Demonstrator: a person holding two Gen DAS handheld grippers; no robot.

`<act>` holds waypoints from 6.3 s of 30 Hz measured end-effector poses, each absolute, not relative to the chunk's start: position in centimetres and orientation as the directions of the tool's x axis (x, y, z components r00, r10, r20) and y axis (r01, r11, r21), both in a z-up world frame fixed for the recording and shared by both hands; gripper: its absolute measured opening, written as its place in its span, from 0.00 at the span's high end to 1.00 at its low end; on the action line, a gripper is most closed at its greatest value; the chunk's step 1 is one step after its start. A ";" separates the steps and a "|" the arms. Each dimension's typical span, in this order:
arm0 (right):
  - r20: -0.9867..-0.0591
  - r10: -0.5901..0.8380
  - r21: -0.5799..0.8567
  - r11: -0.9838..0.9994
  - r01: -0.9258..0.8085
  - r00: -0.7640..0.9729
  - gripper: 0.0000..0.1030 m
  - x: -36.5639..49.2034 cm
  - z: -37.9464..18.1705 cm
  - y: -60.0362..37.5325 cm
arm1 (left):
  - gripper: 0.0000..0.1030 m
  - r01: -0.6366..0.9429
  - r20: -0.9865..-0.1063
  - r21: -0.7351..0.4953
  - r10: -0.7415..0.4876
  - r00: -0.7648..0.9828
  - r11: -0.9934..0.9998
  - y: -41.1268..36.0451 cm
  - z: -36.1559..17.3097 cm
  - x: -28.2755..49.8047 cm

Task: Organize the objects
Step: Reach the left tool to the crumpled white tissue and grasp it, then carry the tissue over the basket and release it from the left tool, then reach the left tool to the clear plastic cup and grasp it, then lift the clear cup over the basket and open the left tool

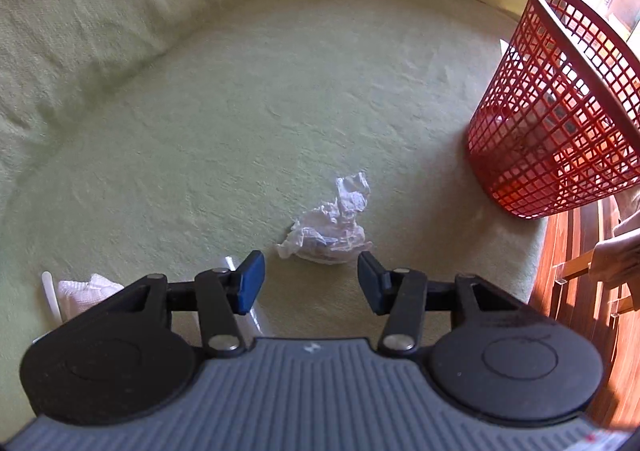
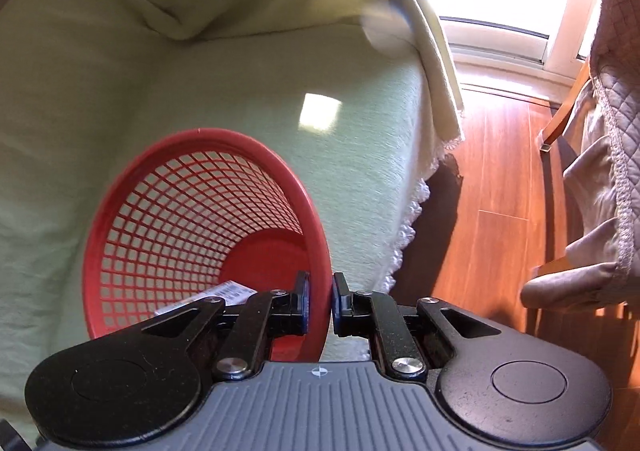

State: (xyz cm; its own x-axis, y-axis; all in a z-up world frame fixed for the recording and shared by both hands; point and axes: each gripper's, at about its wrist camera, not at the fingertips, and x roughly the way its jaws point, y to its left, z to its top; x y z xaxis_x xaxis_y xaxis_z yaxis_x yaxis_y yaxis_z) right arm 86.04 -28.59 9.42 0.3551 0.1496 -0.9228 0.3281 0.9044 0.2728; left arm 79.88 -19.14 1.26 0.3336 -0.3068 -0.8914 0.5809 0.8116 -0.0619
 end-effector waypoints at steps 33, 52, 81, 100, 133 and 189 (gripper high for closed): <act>-0.956 0.097 0.119 0.991 0.063 0.277 0.87 87.3 9.0 -25.0 | 0.81 0.594 -0.908 -0.009 -0.255 0.332 0.805 -23.0 6.5 80.2; -0.938 0.122 0.145 0.988 0.048 0.324 0.87 86.7 9.5 -24.3 | 0.81 0.645 -0.820 -0.131 -0.448 0.356 0.753 -30.7 19.1 75.9; -0.930 0.162 0.185 0.982 0.042 0.329 0.87 86.3 9.2 -24.3 | 0.55 0.622 -0.822 -0.132 -0.436 0.366 0.772 -32.1 17.1 76.2; -0.931 0.159 0.191 0.979 0.067 0.328 0.87 86.7 9.3 -24.7 | 0.55 0.366 -0.919 0.012 -0.133 0.370 0.931 -12.2 7.9 76.5; -0.938 0.100 0.138 0.986 0.093 0.331 0.88 86.8 9.0 -24.3 | 0.56 0.324 -0.956 -0.076 -0.161 0.244 0.943 -14.2 -3.2 83.8; -0.927 0.157 0.197 0.977 0.086 0.340 0.88 86.1 8.7 -25.0 | 0.73 0.533 -0.950 -0.017 -0.180 0.254 0.846 -15.1 1.4 76.5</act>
State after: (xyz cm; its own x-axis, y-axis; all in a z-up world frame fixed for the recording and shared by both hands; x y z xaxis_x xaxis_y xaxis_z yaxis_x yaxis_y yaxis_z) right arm 86.10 -24.98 8.74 0.3402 0.1571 -0.9271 0.0861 0.9766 0.1970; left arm 76.55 -15.06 1.40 0.2541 -0.1797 -0.9504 0.5334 0.8457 -0.0173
